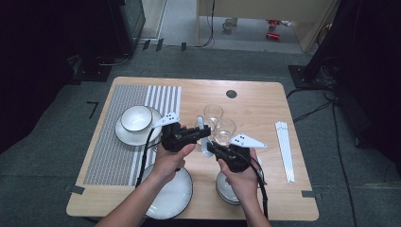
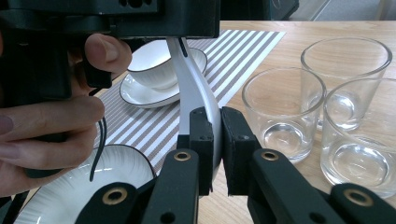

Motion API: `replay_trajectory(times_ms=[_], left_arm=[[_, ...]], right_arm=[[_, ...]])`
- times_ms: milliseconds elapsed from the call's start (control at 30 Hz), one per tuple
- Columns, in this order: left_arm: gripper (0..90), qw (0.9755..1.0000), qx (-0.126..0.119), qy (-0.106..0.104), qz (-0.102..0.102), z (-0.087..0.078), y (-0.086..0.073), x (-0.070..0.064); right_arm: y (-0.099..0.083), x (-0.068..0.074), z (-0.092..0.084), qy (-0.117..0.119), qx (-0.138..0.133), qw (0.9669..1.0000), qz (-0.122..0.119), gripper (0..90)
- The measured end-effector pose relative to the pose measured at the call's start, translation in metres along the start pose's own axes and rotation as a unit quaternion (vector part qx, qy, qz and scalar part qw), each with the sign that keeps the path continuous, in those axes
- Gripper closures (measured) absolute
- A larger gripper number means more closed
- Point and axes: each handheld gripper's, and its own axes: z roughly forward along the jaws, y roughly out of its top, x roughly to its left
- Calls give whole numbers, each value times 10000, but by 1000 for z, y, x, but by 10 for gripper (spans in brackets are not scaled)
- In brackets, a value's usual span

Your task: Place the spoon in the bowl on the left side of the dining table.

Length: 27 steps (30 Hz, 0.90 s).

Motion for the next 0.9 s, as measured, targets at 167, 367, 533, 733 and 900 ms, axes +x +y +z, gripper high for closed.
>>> replay_trajectory(times_ms=[167,367,533,733,900], left_arm=[[840,9997,-21,4,227,-2,0,-2],[870,9996,-72,90,273,-5,2,1],[870,9993,-74,195,301,-9,4,6],[870,9992,-173,327,132,-17,8,18],[870,9975,-182,645,203,-26,12,25]], right_arm=[[2,-3,0,254,33,9997,42,817],[3,-2,-3,327,-27,9995,-3,738],[4,-4,-7,304,-64,9995,-27,686],[6,-8,-14,144,39,9999,2,482],[6,-13,-21,-80,17,9999,-72,414]])
